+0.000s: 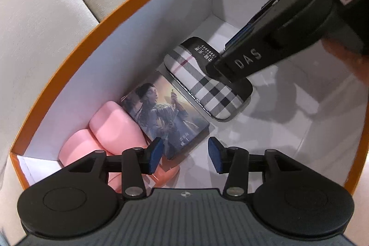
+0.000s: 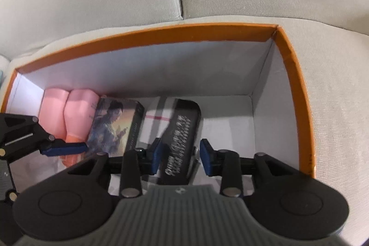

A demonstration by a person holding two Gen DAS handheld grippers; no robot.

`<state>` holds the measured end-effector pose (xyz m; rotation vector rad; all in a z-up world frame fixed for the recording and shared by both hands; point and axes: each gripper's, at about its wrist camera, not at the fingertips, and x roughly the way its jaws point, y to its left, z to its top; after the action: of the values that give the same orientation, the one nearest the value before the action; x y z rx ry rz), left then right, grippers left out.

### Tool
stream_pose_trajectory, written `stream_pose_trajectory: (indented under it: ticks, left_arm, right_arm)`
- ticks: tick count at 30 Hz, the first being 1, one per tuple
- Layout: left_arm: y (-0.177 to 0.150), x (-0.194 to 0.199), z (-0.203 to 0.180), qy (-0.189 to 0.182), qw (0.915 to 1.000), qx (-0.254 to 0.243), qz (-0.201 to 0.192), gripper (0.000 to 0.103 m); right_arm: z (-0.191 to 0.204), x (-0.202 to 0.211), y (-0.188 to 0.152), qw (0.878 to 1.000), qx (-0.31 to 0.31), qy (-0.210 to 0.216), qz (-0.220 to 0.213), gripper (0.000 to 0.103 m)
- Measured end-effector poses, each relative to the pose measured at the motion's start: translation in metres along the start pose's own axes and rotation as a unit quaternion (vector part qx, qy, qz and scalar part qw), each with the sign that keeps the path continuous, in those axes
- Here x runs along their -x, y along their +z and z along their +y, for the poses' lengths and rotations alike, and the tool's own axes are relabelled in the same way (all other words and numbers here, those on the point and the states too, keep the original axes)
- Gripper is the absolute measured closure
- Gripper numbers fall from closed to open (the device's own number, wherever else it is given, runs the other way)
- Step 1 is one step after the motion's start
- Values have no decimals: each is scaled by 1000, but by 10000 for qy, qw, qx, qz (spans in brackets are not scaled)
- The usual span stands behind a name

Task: Organize rigid objects
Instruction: 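Open left tool to release the card box while right tool sets plaid case beside it, then open right tool and withdraw both tools back toward the sofa items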

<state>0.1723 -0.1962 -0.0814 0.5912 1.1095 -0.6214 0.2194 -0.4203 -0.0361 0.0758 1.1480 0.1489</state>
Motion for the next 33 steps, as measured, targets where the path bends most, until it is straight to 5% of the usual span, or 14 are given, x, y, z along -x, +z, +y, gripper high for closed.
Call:
stream_pose_trajectory:
  ticks: [13, 33]
  left_arm:
    - [8, 2, 6, 393, 9957, 814, -179, 45]
    - [5, 18, 34, 233, 9920, 1219, -221, 48]
  right_arm:
    - [0, 0, 4, 9986, 386, 123, 334, 67]
    - [3, -10, 14, 9985, 465, 270, 130, 68]
